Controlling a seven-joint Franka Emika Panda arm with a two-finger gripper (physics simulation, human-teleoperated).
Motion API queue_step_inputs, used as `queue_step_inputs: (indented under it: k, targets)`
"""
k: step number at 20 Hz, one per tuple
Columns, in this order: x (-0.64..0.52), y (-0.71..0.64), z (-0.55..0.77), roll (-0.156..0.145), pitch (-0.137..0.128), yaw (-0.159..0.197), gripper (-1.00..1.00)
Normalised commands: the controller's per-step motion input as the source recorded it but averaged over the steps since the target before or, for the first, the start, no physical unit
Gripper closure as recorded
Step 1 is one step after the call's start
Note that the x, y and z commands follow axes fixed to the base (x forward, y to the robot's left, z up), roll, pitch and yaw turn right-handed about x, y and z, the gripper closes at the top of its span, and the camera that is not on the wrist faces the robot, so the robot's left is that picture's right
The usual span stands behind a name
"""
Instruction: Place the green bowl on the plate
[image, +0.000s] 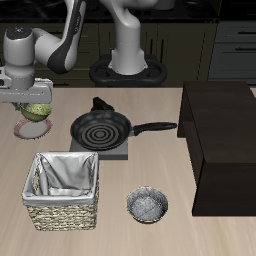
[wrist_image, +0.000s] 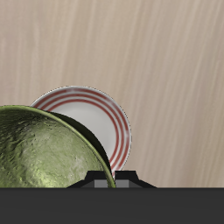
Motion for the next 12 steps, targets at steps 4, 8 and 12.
queue_step_inputs:
  k: [4,8,12]
  targets:
    - [0.05,-0.01,-0.23,-0.007,0.037,0.011,1.0]
    - [0.0,-0.03,-0.16,-0.015,0.021,0.02,1.0]
    - [-0.01,-0.04,-0.05,-0.039,0.009,0.026,1.0]
